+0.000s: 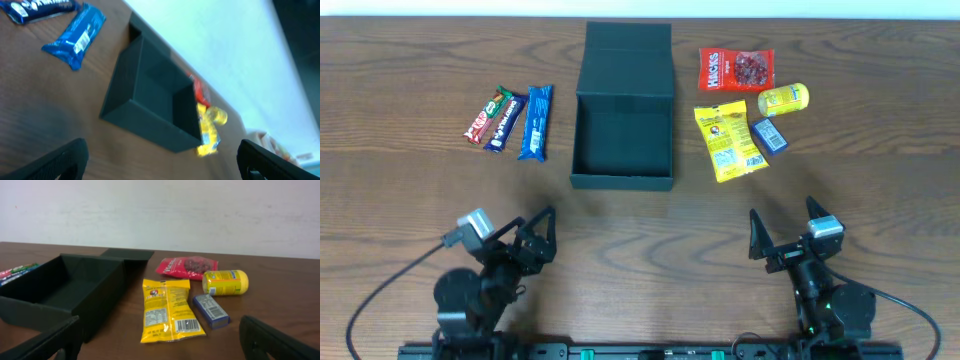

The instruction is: Pack container

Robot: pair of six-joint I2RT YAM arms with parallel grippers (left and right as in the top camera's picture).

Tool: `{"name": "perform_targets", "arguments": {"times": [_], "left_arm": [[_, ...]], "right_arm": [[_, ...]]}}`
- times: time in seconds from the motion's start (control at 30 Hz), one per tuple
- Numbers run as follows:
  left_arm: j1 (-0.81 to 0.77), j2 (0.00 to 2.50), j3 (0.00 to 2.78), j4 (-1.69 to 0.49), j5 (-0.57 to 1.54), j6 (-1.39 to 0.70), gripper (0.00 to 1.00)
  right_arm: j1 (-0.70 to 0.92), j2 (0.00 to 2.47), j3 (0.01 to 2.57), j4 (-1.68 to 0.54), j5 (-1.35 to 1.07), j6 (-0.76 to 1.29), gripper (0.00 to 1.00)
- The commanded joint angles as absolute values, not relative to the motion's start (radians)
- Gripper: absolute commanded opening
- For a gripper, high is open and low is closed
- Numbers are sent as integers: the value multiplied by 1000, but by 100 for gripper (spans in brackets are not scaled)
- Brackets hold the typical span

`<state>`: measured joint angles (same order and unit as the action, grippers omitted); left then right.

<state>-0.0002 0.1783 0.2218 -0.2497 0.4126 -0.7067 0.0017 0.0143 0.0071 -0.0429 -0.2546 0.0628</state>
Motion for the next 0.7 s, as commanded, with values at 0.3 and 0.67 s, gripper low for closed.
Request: {"name": "perform_targets", "arguments": {"times": [0.3,0.67], "left_arm": [[-200,1090,952,-531,112,-178,96],[-357,1559,1156,-535,21,-134,96]], "right_arm": [[-8,6,6,-49,-259,51,99],[-8,6,6,-49,-259,51,99]]}}
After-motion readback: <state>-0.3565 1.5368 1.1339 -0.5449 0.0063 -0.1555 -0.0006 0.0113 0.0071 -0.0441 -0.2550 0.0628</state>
